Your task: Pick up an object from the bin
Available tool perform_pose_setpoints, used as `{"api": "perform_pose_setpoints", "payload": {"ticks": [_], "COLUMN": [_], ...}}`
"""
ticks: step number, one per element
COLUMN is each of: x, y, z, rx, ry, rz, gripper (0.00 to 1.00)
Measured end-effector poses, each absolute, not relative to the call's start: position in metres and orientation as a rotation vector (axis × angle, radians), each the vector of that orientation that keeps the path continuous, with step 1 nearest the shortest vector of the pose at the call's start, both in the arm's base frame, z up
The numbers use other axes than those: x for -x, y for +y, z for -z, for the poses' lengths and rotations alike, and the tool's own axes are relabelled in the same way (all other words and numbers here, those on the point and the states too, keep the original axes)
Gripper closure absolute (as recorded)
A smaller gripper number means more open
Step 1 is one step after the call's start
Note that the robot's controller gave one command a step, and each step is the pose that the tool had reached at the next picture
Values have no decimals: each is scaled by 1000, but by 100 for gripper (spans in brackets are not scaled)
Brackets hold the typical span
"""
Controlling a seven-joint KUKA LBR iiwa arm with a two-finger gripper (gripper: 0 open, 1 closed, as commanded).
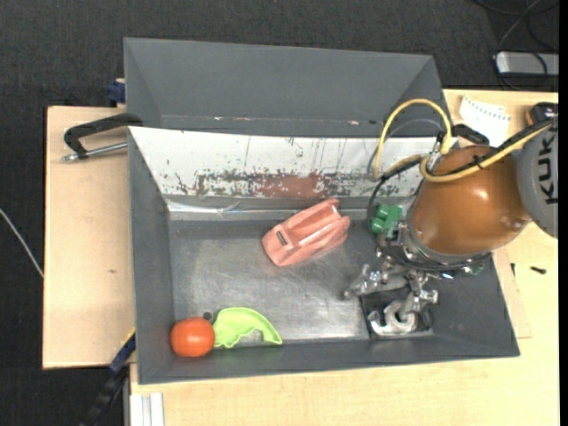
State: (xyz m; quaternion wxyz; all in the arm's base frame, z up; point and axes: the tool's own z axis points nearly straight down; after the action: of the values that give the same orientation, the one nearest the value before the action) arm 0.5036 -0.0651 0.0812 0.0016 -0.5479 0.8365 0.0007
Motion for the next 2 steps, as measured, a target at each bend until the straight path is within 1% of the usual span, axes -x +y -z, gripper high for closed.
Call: {"api": "perform_pose_setpoints", "payload": {"ticks": [1,2], "x": [-498,-498], "y": [-43,-43], "z": [-75,-75], "rx": [1768,1768], "ry": [2602,2602], "rz": [10,10], "gripper": [100,100]}}
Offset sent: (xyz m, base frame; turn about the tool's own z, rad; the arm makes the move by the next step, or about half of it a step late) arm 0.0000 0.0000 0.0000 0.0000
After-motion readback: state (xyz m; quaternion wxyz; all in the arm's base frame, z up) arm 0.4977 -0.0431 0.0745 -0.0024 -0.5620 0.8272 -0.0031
